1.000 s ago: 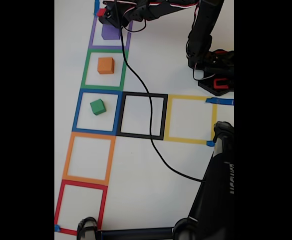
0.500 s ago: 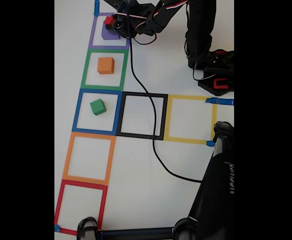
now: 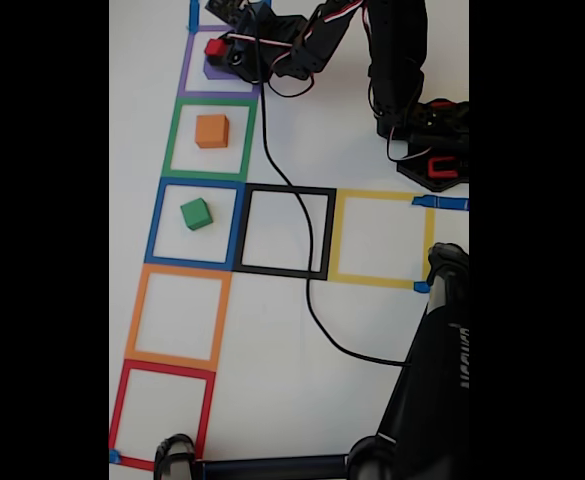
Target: Tower of hanoi
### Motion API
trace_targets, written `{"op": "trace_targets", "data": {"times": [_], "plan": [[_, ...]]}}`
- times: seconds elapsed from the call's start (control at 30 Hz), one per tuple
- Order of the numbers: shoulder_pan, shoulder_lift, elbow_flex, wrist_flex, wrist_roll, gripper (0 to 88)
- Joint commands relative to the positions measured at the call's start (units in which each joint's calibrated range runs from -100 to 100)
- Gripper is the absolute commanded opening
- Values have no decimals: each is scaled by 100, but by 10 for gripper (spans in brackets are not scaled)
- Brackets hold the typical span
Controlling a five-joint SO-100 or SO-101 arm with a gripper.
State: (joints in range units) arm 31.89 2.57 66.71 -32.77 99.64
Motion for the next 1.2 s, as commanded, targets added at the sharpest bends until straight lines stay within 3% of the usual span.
{"op": "trace_targets", "data": {"times": [0.0,0.33,0.6,0.73,0.9,1.17], "plan": [[80,-44,38,-189,36,52],[128,5,102,-359,36,167],[109,-108,56,-432,36,188],[71,-617,56,103,36,189],[-102,-1998,11,1738,36,158],[-485,-3871,-2062,6815,36,26]]}}
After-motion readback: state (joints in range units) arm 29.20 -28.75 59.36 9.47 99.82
